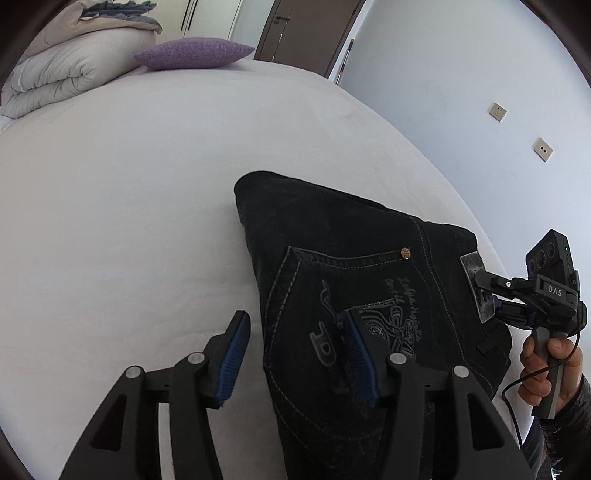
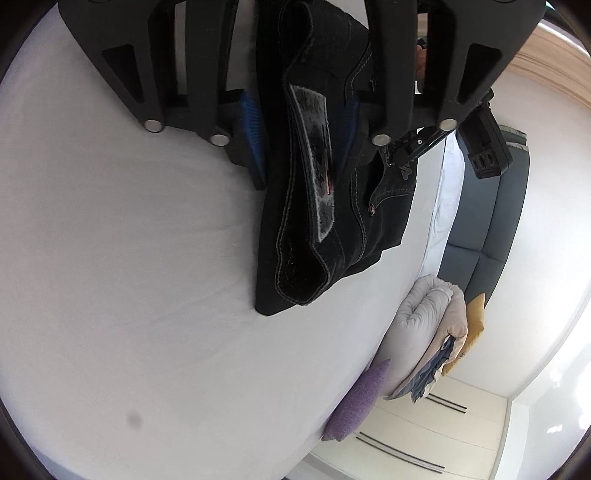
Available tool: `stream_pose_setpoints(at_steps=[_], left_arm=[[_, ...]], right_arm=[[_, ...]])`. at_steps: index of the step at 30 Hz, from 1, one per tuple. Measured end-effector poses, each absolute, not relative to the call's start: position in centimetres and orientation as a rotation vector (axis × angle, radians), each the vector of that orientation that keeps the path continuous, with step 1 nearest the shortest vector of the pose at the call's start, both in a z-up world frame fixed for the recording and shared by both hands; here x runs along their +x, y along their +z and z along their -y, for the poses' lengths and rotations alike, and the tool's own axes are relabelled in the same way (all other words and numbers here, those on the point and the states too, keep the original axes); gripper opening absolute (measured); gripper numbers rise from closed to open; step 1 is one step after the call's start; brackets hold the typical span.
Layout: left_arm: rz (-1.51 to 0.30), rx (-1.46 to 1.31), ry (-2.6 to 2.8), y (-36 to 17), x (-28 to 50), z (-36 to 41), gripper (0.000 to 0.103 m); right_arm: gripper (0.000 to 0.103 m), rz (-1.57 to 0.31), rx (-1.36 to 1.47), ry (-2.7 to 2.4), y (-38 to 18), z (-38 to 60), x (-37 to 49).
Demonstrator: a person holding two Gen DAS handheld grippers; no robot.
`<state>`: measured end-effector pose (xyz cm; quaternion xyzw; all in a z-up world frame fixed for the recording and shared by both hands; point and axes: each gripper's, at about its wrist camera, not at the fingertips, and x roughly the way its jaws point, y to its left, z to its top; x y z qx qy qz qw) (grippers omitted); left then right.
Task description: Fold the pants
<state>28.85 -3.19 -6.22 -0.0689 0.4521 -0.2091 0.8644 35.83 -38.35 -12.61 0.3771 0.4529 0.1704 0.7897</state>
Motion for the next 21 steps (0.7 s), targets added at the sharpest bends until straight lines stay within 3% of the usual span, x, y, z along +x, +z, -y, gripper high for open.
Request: stream_pose_setpoints(at_steps=[1,3,5,9,15,19,21], left_arm=[[-0.916,-0.141,-0.425,-5.5,28.0,3.0,0.068],[-0.816,-0.107,-0.377,-3.4,25.4,2.5,0.093],[-0.689,-0.052,-0.325,-1.0,22.1,2.6,0.103],[-0.472,0.079,-0.234,3.0,15.2,3.0,0.103],[-0.255,0.182,-0.04,8.0,8.4,3.4,0.103],[-0.294,0.15,0.017,9.6,4.6,2.7,0.103],[-0.326,0.122,0.008,9.9,3.6,2.6,0.103]], right_arm=[[0.052,-0.953,0.804,0.337,-11.9,38.6,34.7],[0.055,-0.901,0.756,0.286,-10.0,39.1,32.3],[0.055,-0.843,0.678,0.243,-7.6,39.0,29.6],[0.055,-0.699,0.491,0.151,-2.1,37.3,23.3],[0.082,-0.426,0.265,0.013,5.1,34.3,13.3],[0.103,-0.209,0.131,-0.061,9.1,32.3,7.0],[0.103,-0.13,0.069,-0.075,10.6,31.2,4.5]])
